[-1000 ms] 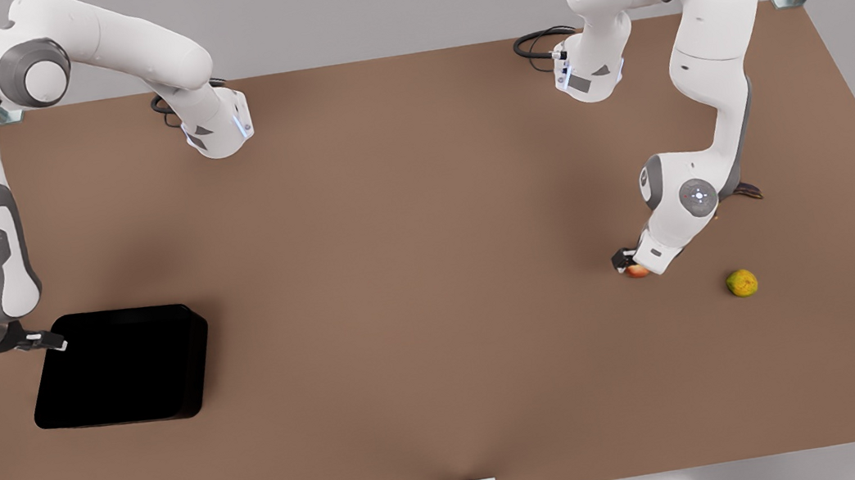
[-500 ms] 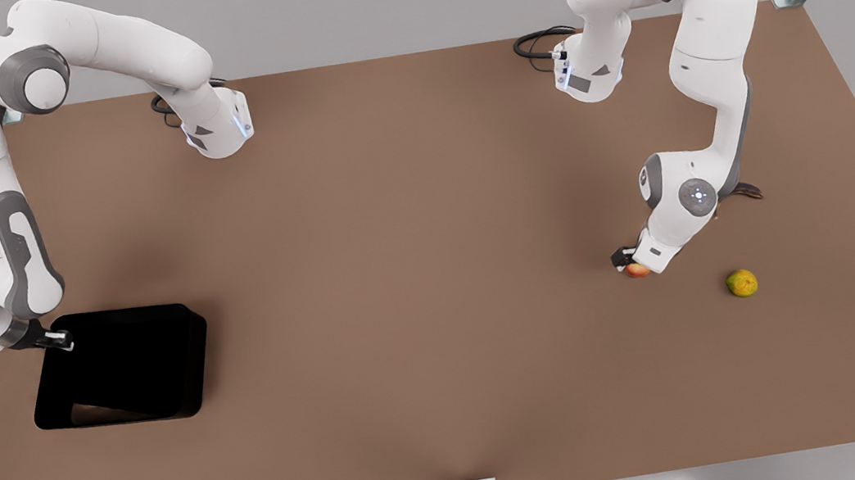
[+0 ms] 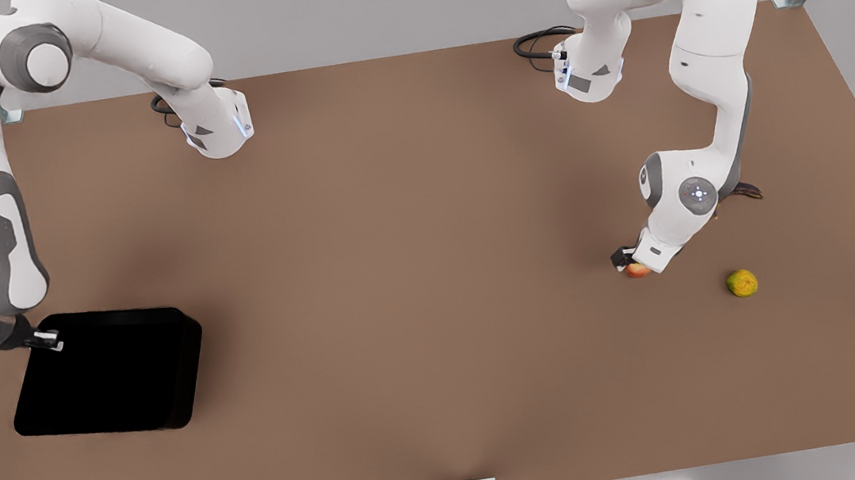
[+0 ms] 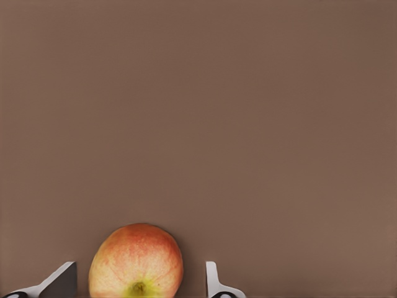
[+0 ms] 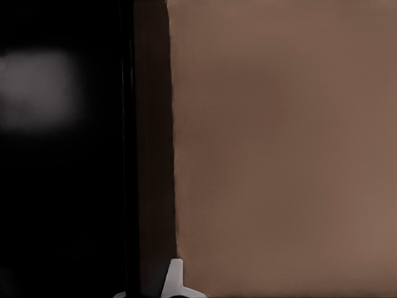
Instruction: Place the storage box in the middle with the right arm, and place the apple in the storage box with the left arm
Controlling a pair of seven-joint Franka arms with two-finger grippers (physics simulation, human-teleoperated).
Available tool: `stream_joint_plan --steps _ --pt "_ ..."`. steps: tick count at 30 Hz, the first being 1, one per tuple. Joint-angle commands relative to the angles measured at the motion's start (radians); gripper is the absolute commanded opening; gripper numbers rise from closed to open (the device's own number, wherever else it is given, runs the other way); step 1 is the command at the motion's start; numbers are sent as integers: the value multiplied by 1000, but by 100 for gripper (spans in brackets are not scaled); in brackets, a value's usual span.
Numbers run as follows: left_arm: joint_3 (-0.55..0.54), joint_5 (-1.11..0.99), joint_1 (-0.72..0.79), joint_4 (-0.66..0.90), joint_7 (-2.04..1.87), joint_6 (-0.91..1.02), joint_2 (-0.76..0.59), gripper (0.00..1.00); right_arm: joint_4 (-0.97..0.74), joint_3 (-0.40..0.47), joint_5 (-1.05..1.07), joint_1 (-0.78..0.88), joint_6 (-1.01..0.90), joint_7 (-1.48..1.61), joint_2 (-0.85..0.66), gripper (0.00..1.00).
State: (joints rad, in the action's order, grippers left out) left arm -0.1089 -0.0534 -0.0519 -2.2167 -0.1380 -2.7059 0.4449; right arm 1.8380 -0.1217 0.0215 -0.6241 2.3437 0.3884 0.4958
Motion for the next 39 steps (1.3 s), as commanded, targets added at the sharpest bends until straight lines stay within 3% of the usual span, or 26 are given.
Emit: stream_joint_plan --steps 1,6,16,19,26,29,30,31,35,38,39 --pt "0 0 0 0 0 0 1 100 -2 -9 -3 0 -9 -14 -6 21" --pt "0 0 1 -9 0 2 -2 100 -14 -213 -18 41 -7 -267 -14 21" --pt "2 -2 -3 -17 3 0 5 100 -23 -200 -68 575 0 -726 -11 21" --pt "2 -2 -6 -17 3 0 6 100 -31 -213 -58 644 -49 -757 -20 21" --pt "2 -2 -8 -17 3 0 6 100 35 -349 -57 673 -64 -864 -20 21" --pt "2 -2 -8 -17 3 -2 11 95 60 -371 -57 692 -63 -864 -20 21" --pt "2 -2 -8 -15 3 -2 11 94 60 -371 -57 695 -55 -864 -14 42" --pt "2 -2 -8 -15 3 -2 11 88 53 -369 -58 690 -58 -861 -13 100" --pt "2 -2 -8 -15 3 -2 12 71 30 -371 -57 682 -72 -861 -26 100" --pt "0 -2 -8 -14 3 -5 17 71 -25 -369 -55 627 -168 -861 -71 100" --pt "2 -2 -8 -14 3 -5 17 71 -81 -369 -55 603 -283 -861 -100 100"
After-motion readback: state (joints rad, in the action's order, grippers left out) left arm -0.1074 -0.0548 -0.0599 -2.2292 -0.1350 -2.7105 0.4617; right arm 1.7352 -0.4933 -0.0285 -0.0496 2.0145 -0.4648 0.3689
